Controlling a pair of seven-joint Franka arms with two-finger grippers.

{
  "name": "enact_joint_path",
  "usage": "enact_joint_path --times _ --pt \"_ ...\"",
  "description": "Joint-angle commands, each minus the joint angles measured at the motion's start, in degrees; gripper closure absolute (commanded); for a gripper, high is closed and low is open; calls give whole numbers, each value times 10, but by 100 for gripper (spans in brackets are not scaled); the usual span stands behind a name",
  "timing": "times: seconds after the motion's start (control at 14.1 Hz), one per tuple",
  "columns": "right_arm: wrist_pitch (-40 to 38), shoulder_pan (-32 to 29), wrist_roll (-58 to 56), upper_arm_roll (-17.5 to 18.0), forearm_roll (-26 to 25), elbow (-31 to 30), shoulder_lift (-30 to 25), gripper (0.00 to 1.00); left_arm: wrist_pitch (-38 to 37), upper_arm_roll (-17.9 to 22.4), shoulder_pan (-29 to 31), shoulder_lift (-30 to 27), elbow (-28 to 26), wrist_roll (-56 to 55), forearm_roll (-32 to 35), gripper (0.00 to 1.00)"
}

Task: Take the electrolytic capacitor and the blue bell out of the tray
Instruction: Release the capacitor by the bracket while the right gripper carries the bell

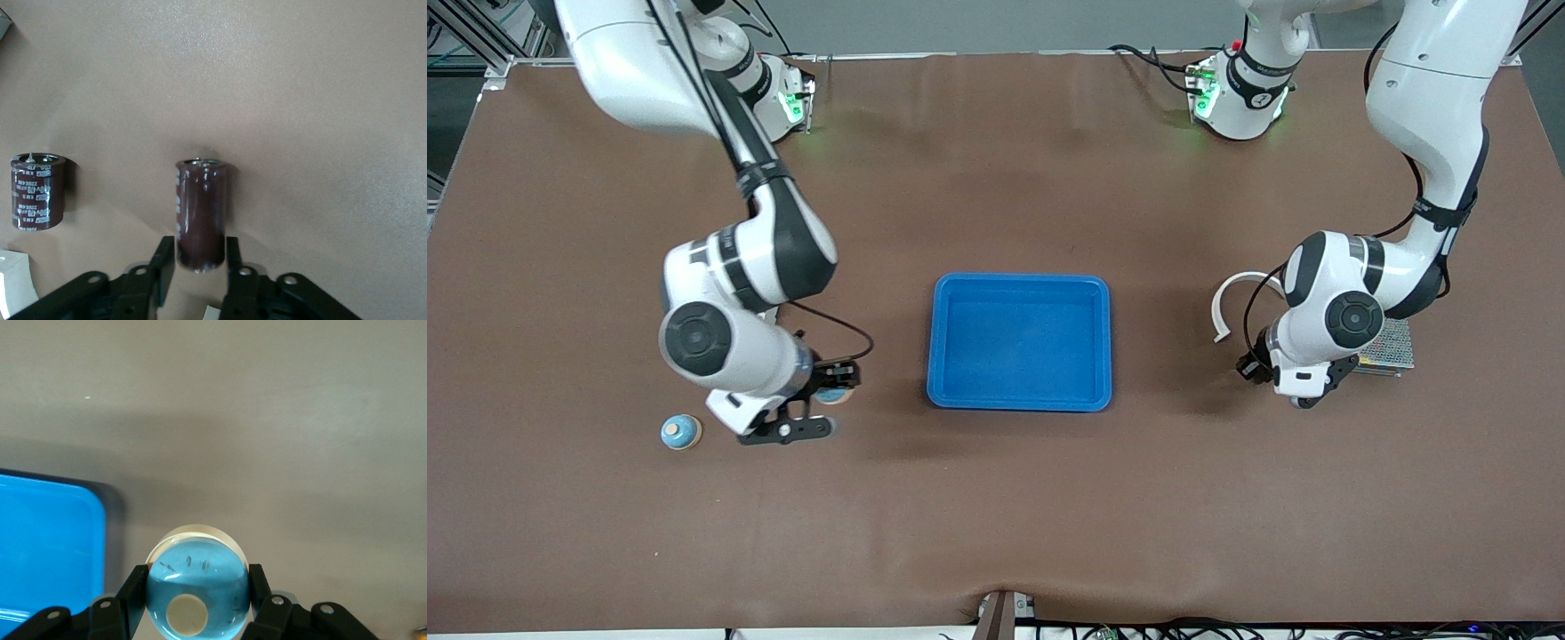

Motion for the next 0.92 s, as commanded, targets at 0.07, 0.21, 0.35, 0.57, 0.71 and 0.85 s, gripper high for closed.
enact_joint_path --times 0.07,0.21,0.35,0.57,0.71,0.85 --pt "-9 -48 -117 6 0 2 -1 51 2 -4 1 -39 -12 -10 10 0" --pt "-6 -72 -189 6 -4 2 2 51 -1 -5 1 -57 4 -5 10 0" --pt "-4 -93 -253 6 -6 0 8 51 -50 -6 0 -65 44 14 10 0" --pt "11 -118 -344 6 -6 -3 30 51 -140 -8 -1 -66 132 78 10 0" --pt "36 -128 -387 6 -7 -6 41 51 -181 -8 -1 -74 173 123 7 0" --pt "59 -133 -444 6 -7 -10 58 51 -206 -8 0 -95 193 152 7 0"
